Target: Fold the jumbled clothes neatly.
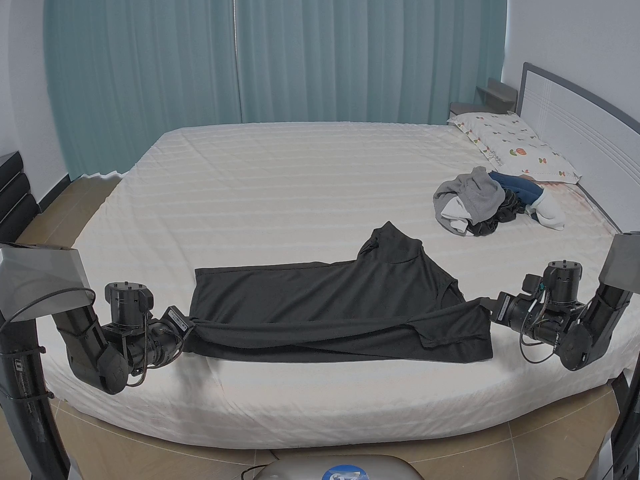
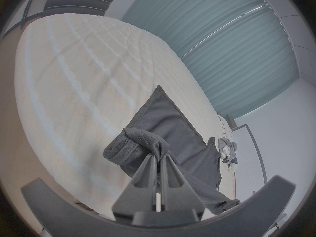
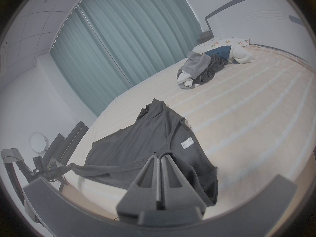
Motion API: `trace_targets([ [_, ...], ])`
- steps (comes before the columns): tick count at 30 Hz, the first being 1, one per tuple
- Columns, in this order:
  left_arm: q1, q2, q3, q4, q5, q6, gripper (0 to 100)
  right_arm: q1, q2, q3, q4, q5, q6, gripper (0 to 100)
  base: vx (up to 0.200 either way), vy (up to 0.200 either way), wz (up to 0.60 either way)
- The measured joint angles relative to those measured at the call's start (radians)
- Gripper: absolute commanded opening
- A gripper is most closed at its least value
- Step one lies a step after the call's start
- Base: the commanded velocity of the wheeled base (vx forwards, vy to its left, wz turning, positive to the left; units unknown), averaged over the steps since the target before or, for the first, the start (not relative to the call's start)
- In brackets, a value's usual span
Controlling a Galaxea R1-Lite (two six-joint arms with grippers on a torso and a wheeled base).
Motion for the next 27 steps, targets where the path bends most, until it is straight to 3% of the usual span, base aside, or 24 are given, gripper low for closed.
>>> trace_targets([
  [9, -0.012, 0.033, -0.048, 0.015, 0.006, -0.033, 0, 0.04, 0.112, -0.153, 0.0, -0.054, 0.015, 0, 0.0, 0.0, 0.0],
  [17, -0.018, 0.058, -0.091, 0.029, 0.017, -0.066, 0, 0.071, 0.181, -0.254, -0.005, -0.1, 0.114, 0, 0.0, 0.0, 0.0],
  [18, -0.018, 0.061, -0.098, 0.03, 0.026, -0.067, 100, 0.074, 0.19, -0.264, -0.006, -0.107, 0.116, 0, 0.0, 0.0, 0.0],
  [19, -0.019, 0.065, -0.106, 0.031, 0.035, -0.072, 100, 0.075, 0.197, -0.272, -0.007, -0.113, 0.119, 100, 0.0, 0.0, 0.0],
  [27, -0.02, 0.087, -0.167, 0.062, 0.051, -0.151, 100, 0.07, 0.226, -0.296, -0.009, -0.124, 0.253, 100, 0.0, 0.0, 0.0],
])
